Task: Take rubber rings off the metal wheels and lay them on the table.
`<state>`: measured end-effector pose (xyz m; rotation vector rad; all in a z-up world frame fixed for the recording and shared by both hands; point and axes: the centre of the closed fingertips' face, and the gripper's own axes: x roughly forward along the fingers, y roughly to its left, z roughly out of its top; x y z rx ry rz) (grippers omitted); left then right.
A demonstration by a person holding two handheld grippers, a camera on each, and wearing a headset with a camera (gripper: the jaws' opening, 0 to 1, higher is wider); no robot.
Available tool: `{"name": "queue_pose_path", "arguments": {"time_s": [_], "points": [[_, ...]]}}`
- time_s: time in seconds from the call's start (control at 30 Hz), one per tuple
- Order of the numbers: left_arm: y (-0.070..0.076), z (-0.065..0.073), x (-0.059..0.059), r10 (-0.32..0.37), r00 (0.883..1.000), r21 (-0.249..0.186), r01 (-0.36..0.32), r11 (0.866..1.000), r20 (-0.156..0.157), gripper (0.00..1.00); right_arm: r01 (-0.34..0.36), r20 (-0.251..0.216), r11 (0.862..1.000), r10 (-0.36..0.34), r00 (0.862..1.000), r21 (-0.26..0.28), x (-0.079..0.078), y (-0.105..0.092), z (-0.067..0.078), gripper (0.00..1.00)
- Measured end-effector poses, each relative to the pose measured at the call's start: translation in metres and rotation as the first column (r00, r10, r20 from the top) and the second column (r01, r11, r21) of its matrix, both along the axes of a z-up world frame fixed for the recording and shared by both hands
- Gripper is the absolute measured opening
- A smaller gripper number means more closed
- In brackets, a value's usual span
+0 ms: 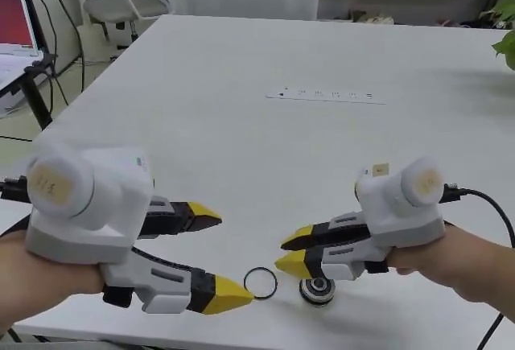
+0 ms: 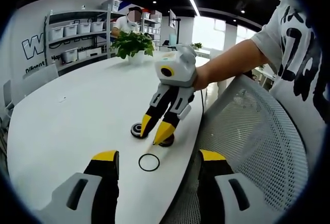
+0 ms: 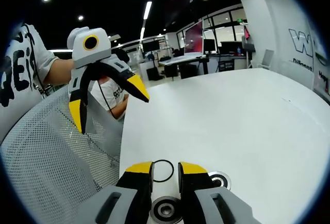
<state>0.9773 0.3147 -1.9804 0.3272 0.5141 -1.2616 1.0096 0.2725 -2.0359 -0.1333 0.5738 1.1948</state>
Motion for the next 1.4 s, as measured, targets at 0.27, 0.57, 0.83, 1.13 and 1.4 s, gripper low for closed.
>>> {"name": "queue_pose_path", "arguments": {"time_s": [0.27,0.57,0.83,1.13,1.4], "points": [[-0.002,-0.001,0.001,-0.003,1.000,0.008,0.003,1.000,-0.005,0.59,0.020,0.004,0.999,-0.020,1.000,0.025,0.000,-0.006,0.005,0.18],[-0.006,0.000,0.004,-0.010,1.000,0.005,0.010,1.000,-0.011,0.59,0.044,0.006,0.998,-0.044,0.999,0.055,0.001,-0.013,0.013,0.19],[-0.010,0.001,0.007,-0.021,1.000,0.009,0.021,1.000,-0.009,0.59,0.073,0.011,0.994,-0.074,0.997,0.076,0.004,-0.022,0.018,0.19],[-0.016,0.001,0.009,-0.036,0.999,0.014,0.037,0.999,-0.011,0.58,0.099,0.018,0.991,-0.101,0.995,0.094,0.005,-0.031,0.023,0.20],[-0.023,0.002,0.012,-0.048,0.999,0.016,0.048,0.999,-0.007,0.58,0.122,0.020,0.987,-0.124,0.992,0.103,0.005,-0.038,0.025,0.20]]}}
